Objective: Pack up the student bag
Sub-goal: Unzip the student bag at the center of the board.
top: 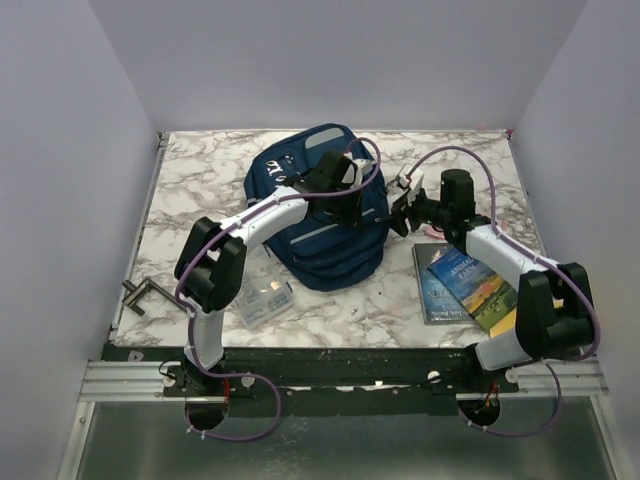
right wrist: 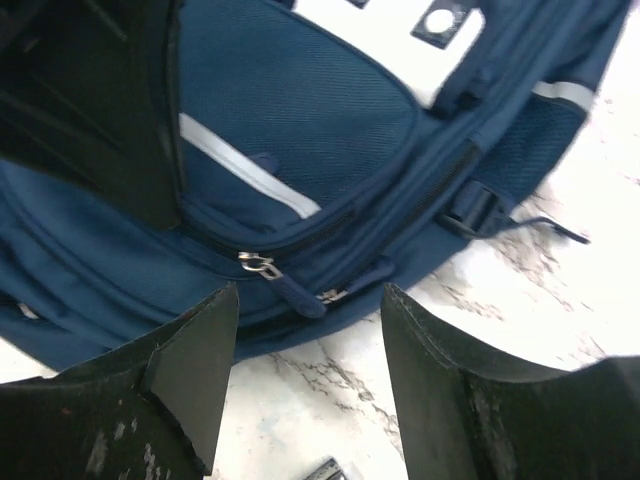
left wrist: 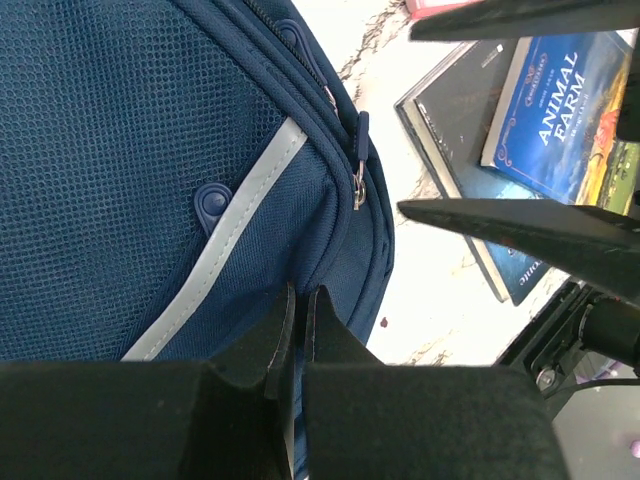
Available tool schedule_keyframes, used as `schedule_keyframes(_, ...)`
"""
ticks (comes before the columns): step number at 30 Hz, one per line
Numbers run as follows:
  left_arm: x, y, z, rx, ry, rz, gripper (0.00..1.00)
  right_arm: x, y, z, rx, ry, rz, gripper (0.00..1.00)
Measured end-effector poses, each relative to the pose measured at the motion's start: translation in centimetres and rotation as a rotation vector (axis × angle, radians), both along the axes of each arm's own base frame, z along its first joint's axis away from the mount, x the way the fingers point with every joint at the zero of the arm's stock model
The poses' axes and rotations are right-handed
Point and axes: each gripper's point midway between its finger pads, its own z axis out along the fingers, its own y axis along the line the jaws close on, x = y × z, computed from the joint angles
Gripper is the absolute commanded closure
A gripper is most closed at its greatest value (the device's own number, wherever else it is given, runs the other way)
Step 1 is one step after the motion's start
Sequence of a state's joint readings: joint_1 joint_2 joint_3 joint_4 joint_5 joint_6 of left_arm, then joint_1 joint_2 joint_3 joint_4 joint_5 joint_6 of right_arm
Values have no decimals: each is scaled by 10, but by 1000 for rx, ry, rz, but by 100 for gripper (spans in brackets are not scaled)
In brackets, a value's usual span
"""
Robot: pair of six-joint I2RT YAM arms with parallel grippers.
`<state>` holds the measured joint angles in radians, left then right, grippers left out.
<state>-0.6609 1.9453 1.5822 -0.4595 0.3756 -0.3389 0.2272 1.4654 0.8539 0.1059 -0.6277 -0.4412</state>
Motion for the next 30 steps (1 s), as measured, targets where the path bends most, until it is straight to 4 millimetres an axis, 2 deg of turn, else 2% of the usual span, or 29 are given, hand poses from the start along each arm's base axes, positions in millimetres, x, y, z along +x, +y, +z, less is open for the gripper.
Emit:
schedule_keyframes(5,-1,-4,6,-22,3,-16,100,-8,9,-8,23,52,141,38)
schedule_keyframes(9,-3,-5,7,-30,10,-25,100,-11,16,-23,35,107,225,41)
schedule_keyframes(13,-6,-3,5,-21,23,-26,100,-15,20,-35,42,142,270,53)
schedule_keyframes(21,-6,-2,5,-21,27,-27,100,-23,22,-33,78,184,262,76)
schedule_keyframes(25,-7,-2,6,-29,35,-30,100,-35,19,-27,113,192,210,98)
schedule_keyframes(30,-12,-4,8,-48,64,-44,100,-42,15,-21,163,206,85,99)
